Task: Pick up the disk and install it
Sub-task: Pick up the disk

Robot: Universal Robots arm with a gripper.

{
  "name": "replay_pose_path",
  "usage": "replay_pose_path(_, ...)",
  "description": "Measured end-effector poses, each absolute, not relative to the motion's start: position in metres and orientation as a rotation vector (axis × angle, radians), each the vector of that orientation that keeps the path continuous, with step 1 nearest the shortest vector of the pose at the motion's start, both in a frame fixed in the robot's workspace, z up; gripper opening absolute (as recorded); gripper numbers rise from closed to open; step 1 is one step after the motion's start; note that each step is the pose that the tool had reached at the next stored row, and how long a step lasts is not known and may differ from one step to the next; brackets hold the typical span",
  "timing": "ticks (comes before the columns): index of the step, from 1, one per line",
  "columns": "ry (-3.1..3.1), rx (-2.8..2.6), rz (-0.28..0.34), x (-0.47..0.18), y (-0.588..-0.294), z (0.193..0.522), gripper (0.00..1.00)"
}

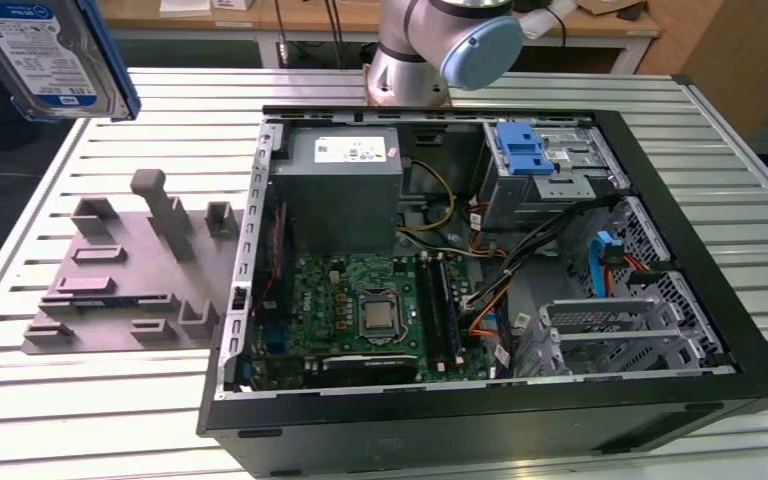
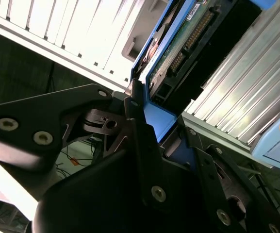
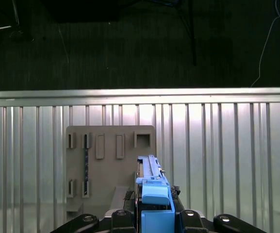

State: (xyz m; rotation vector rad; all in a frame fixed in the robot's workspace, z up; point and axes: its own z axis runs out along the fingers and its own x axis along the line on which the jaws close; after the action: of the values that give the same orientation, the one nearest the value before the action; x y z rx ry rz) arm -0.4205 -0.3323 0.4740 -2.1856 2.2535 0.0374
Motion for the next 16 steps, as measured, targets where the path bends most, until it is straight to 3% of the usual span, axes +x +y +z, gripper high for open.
replay_pose_path(16, 2.253, -2.186, 0.037, -0.4118, -0.3323, 0.4739, 0.36)
